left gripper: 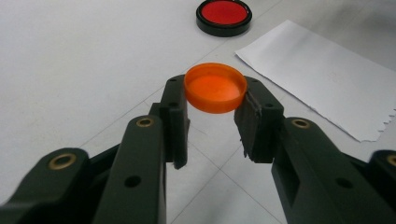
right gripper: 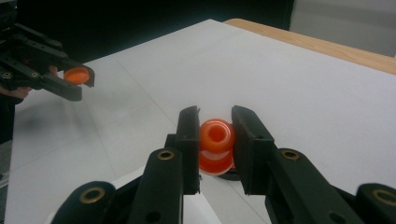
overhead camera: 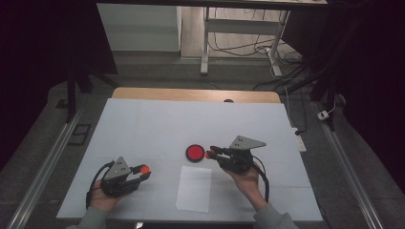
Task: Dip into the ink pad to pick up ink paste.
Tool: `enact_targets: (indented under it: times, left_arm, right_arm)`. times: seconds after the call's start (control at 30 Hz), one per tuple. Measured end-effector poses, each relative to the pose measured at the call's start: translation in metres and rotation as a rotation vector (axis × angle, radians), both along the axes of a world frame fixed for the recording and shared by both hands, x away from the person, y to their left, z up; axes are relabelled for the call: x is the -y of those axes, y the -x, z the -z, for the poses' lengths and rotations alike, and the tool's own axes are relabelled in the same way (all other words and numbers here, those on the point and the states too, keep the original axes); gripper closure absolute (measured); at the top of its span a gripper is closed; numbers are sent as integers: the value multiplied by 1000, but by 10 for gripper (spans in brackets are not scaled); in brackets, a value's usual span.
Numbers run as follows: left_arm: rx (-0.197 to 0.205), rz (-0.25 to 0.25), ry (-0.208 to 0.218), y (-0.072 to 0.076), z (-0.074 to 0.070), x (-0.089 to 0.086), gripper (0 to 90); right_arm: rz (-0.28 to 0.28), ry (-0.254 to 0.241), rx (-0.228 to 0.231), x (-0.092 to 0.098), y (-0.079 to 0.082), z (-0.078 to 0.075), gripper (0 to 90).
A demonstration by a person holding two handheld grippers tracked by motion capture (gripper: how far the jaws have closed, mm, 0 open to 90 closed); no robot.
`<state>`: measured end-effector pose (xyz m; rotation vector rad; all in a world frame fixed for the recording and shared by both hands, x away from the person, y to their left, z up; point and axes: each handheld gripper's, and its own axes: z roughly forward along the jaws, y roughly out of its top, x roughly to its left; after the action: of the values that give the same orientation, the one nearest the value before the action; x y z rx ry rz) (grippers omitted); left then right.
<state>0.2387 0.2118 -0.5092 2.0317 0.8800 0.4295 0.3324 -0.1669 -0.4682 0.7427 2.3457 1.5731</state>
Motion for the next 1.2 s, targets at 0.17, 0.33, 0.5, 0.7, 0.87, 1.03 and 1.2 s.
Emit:
enact_targets:
  times: [0.17,0.33,0.5,0.7,0.87,1.03,1.2]
  left_arm:
    - [1,5,0,-1,-1,1,654]
    - [-2,5,-2,-2,0,1,654]
    - [-4,4,-5,-2,0,3,654]
    - [-8,10,-7,-4,1,5,654]
    - [-8,12,-11,-4,1,7,654]
    - [-7,19,-10,-3,0,8,654]
    - [-10,14,-2,-3,0,6,654]
  right_arm:
    - [0,0,2,-4,-3,-1,720]
    - [-1,-5,7,-8,-6,-2,720]
    - [-2,5,9,-10,-8,-3,720]
    - [-6,12,11,-13,-10,-2,720]
    - [-9,16,14,-15,-12,-2,720]
    - [-10,19,20,-18,-13,-2,720]
    - [-8,18,17,-20,-17,-2,720]
